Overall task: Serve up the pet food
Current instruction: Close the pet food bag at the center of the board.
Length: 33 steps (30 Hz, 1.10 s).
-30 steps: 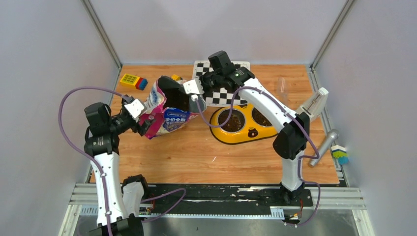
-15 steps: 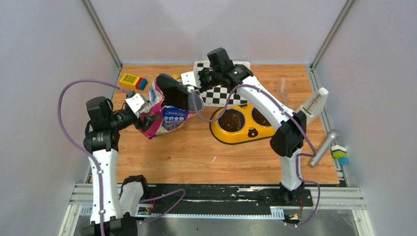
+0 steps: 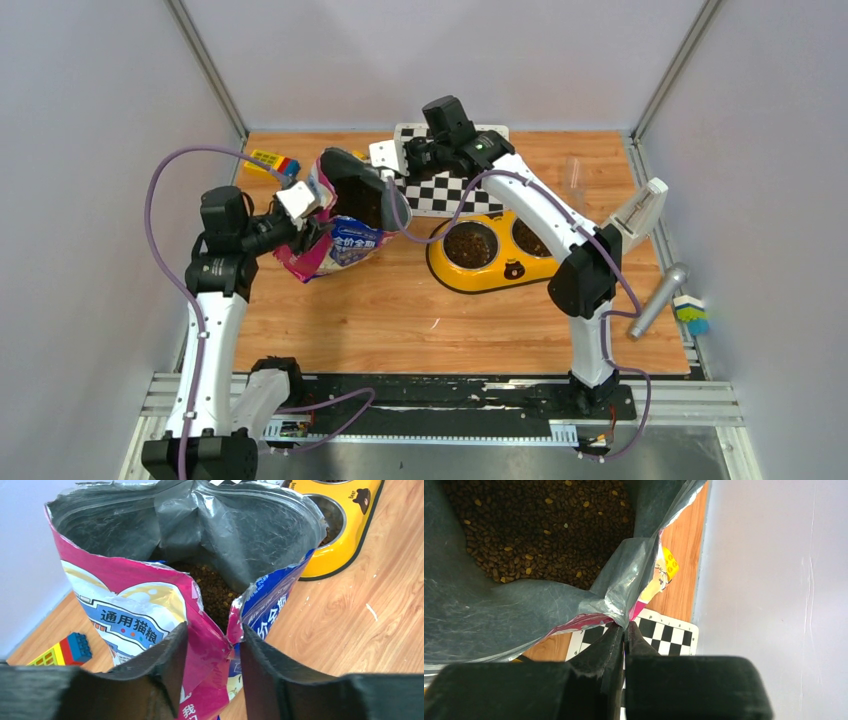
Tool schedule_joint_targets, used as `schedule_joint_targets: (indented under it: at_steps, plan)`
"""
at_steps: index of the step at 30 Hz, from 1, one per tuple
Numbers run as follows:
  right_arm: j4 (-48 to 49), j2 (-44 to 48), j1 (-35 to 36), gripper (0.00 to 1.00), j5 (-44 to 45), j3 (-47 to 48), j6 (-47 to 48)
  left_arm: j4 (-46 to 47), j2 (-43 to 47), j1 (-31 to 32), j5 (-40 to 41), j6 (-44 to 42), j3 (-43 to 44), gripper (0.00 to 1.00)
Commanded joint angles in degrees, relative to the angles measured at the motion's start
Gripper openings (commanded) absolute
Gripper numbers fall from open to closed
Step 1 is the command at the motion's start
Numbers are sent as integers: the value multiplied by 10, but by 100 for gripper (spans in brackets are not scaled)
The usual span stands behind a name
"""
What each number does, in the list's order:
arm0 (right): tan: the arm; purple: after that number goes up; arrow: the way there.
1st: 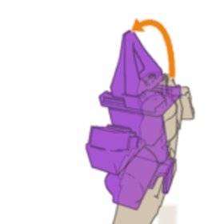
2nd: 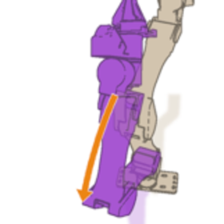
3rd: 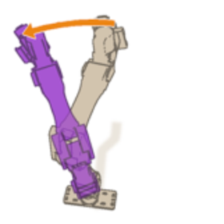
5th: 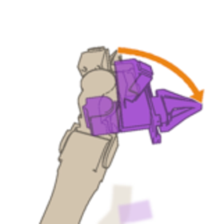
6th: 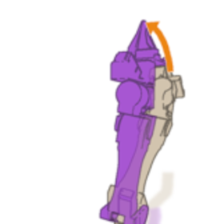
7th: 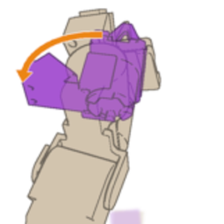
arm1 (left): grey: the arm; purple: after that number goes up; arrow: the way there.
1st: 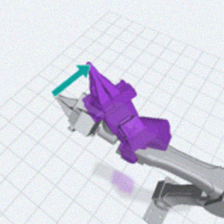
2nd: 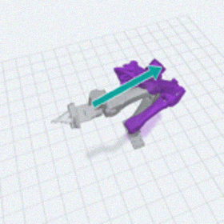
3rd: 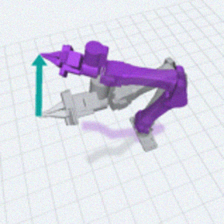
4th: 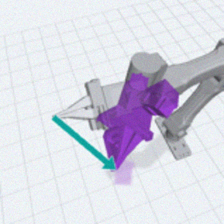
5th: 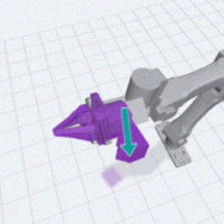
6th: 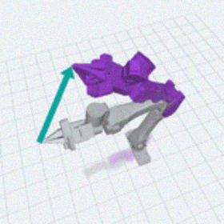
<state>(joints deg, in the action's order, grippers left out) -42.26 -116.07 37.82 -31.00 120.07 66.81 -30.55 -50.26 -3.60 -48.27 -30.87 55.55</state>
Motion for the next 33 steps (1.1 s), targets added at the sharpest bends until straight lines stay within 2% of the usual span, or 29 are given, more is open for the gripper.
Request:
schedule_joint_targets:
  at_steps: [1,2,4,7,8,11,16,21,24,27,33]
  plan:
    - [23,-7,-13,0,5,24,-17,0,-2,11,17,7,13,45]
    - [24,-7,-14,0,6,24,-18,0,-3,13,18,8,12,44]
    - [24,-8,-14,0,9,24,-21,3,-5,17,20,10,13,32]
    - [27,-8,-17,0,11,26,-28,10,-6,19,36,23,17,2]
    - [29,-9,-17,0,11,28,-36,13,-5,20,42,27,22,0]
    - [28,-4,-23,0,-6,41,-61,-2,5,20,84,36,46,0]
    - [33,13,-35,0,-51,81,-128,-43,31,-4,164,39,137,0]
    - [48,33,-40,0,-57,118,-200,-77,51,-30,231,27,222,0]
    - [76,67,-48,0,-43,85,-239,-83,59,-33,279,9,232,0]
    - [101,107,-65,0,-70,34,-279,-73,66,-33,330,-2,219,0]
    - [128,146,-94,0,-70,-12,-306,-23,73,-40,406,3,197,0]
